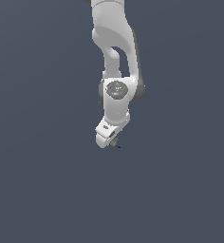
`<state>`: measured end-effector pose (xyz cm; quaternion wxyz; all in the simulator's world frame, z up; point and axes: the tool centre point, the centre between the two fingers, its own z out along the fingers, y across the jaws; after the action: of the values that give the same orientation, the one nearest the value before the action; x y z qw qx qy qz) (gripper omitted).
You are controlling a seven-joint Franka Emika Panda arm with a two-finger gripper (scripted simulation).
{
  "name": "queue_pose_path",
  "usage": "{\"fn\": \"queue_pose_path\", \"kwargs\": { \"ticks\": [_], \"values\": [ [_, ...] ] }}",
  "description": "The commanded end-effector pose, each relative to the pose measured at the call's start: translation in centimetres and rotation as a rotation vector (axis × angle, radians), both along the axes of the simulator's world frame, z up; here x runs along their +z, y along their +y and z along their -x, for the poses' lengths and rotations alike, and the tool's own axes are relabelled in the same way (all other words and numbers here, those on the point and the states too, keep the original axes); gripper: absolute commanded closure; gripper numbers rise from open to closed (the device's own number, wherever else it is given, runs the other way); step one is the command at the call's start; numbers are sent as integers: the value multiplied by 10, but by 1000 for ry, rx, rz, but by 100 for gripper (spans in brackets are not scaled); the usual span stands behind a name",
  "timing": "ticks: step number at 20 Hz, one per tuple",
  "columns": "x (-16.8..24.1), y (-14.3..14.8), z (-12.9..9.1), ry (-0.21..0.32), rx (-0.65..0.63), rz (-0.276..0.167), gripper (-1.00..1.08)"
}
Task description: Pick up the object and move it to a goal position.
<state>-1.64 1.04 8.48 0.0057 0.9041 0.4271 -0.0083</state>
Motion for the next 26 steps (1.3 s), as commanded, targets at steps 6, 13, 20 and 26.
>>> {"fn": "queue_pose_path", "kwargs": {
  "ticks": [6,13,20,26],
  "values": [
    [-15,6,4,-5,169,-12,-92],
    [-21,10,6,-7,247,-18,-92],
    [-23,10,6,-7,254,-18,-92],
    [-43,10,7,-7,257,-18,-92]
  ]
}}
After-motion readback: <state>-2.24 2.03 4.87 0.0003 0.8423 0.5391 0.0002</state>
